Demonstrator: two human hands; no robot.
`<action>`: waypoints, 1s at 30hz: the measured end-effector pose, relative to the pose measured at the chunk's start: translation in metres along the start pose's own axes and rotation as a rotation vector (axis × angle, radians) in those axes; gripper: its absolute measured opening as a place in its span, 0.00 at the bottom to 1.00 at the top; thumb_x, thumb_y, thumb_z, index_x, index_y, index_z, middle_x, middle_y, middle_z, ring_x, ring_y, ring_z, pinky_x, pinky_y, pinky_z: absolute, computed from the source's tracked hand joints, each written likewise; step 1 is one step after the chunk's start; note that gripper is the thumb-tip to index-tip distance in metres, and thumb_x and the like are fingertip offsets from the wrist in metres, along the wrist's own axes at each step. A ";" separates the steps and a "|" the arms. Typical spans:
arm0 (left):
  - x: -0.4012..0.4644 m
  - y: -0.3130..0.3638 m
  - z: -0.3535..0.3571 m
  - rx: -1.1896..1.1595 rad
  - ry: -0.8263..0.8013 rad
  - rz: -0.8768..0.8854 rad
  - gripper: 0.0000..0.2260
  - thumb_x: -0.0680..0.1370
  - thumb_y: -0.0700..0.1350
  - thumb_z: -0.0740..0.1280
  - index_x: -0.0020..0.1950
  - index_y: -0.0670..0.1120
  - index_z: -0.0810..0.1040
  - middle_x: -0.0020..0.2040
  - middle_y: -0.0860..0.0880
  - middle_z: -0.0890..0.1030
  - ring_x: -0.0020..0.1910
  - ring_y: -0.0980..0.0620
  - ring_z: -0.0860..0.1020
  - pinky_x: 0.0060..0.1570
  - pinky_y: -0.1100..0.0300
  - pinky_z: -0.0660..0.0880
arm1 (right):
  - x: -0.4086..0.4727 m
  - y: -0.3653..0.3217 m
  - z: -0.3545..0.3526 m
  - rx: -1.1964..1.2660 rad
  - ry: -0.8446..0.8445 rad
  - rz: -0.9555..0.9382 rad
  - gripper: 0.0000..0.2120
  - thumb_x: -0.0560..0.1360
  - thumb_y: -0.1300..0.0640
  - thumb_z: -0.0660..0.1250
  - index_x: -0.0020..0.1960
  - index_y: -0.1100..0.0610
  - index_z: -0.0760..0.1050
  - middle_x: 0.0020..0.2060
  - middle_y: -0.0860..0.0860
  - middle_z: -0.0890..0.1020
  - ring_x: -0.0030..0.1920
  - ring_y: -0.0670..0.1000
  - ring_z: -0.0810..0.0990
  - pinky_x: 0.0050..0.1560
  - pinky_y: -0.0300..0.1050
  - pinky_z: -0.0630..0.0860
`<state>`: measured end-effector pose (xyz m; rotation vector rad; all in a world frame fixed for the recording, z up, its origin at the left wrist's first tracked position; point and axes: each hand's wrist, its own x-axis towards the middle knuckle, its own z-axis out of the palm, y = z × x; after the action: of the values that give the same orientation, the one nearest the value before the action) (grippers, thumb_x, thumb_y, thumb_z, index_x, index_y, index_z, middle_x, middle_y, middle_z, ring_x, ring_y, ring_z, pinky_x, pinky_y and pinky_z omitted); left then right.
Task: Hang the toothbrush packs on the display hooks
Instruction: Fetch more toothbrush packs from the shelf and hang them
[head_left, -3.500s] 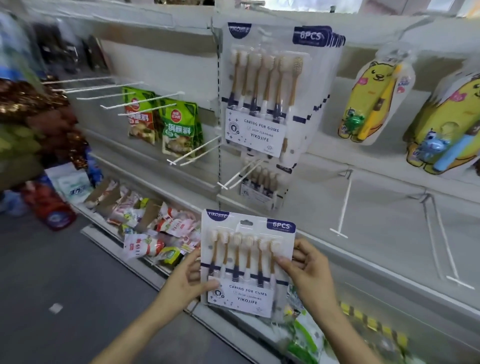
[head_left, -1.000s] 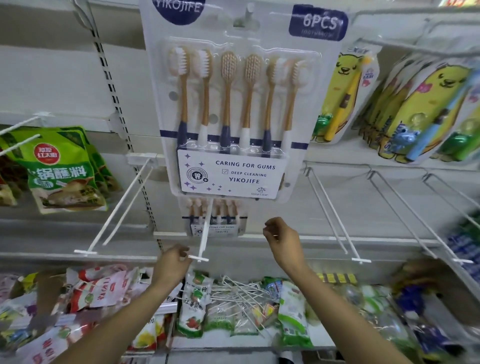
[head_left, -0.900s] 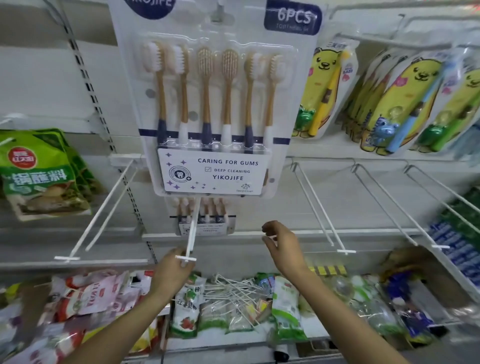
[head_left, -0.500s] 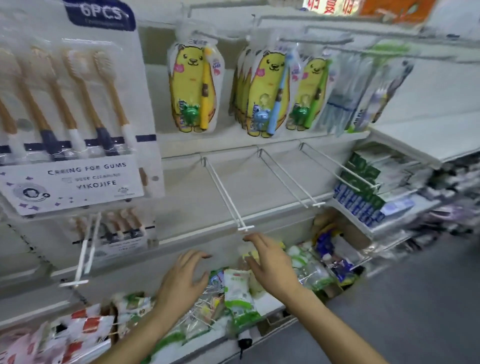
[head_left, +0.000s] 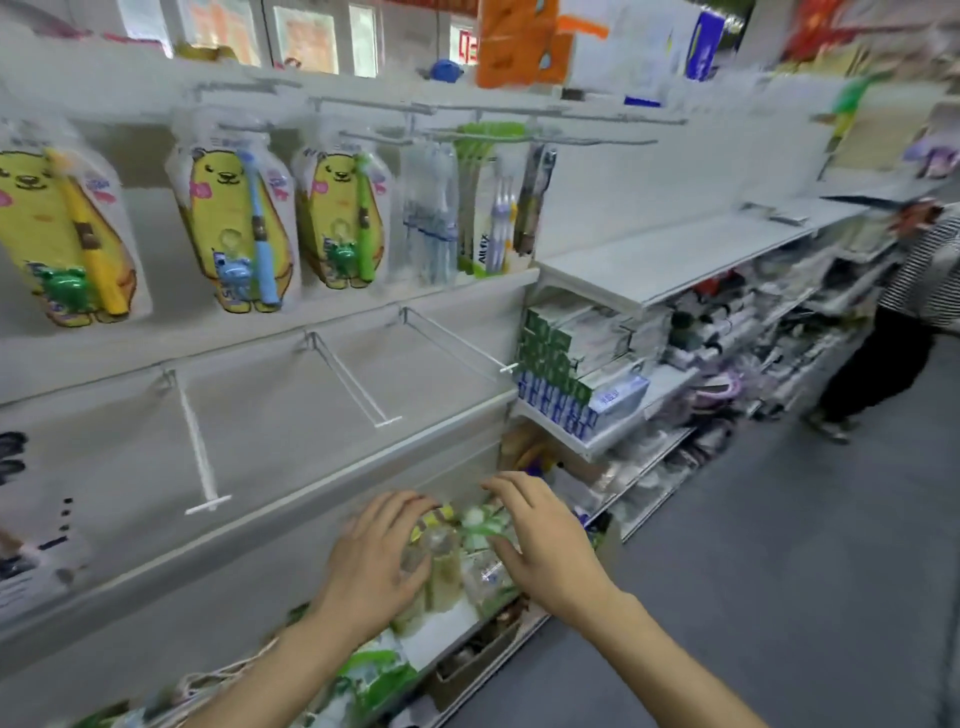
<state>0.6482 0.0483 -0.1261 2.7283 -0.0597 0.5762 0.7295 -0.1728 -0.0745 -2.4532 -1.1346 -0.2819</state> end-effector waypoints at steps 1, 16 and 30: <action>0.009 0.015 0.002 -0.001 0.010 0.016 0.24 0.72 0.54 0.67 0.68 0.57 0.69 0.64 0.57 0.73 0.64 0.55 0.71 0.60 0.55 0.73 | -0.005 0.012 -0.009 -0.008 0.008 0.001 0.25 0.76 0.52 0.68 0.72 0.52 0.67 0.67 0.47 0.71 0.68 0.49 0.69 0.68 0.42 0.67; 0.137 0.189 0.028 0.081 0.046 0.234 0.25 0.75 0.57 0.63 0.72 0.55 0.68 0.68 0.57 0.71 0.68 0.57 0.69 0.69 0.57 0.67 | -0.067 0.178 -0.139 -0.066 0.141 0.105 0.27 0.76 0.52 0.70 0.73 0.54 0.68 0.68 0.48 0.72 0.68 0.49 0.68 0.69 0.41 0.66; 0.270 0.244 0.087 0.134 -0.014 0.322 0.27 0.74 0.56 0.68 0.72 0.54 0.68 0.70 0.54 0.70 0.70 0.53 0.68 0.71 0.54 0.67 | -0.034 0.301 -0.178 -0.093 0.151 0.184 0.28 0.76 0.53 0.71 0.73 0.54 0.67 0.69 0.49 0.72 0.69 0.52 0.70 0.67 0.49 0.71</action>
<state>0.9017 -0.2021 -0.0124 2.8729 -0.4884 0.6688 0.9365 -0.4507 -0.0143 -2.5466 -0.8445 -0.4646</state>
